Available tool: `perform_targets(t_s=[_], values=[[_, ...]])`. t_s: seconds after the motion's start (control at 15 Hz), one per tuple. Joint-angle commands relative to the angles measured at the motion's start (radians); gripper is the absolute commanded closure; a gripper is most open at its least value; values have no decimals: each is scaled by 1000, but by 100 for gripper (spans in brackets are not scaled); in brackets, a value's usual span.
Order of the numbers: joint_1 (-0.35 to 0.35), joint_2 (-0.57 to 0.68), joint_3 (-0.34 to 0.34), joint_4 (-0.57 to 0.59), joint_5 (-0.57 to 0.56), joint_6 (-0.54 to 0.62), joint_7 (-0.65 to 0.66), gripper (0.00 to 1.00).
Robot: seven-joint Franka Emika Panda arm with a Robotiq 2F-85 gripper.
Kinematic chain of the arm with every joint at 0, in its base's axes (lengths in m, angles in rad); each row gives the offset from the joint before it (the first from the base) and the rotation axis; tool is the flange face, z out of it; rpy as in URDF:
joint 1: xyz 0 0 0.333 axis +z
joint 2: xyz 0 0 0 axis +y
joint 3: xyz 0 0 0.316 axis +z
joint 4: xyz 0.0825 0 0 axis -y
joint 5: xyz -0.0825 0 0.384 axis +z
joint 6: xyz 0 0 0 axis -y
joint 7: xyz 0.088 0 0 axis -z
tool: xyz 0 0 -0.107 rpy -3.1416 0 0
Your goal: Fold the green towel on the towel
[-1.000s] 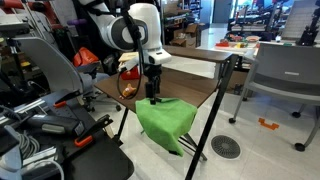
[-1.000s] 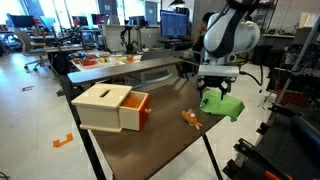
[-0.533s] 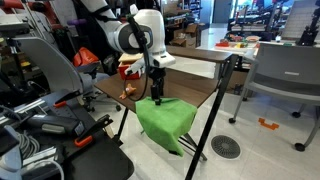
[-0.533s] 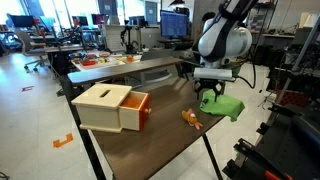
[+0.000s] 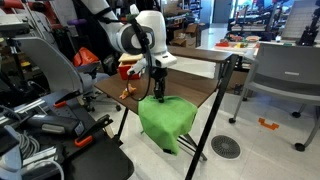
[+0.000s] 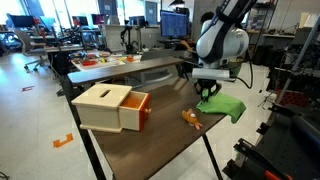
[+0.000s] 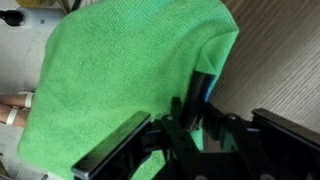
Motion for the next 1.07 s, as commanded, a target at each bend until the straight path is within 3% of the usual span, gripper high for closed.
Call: perform_targets(t_s=[0.0, 0.6, 1.0], values=[[7, -19, -12, -12, 11, 15, -26, 100], [29, -197, 8, 2, 5, -11, -65, 99], [35, -240, 60, 33, 22, -5, -86, 99]])
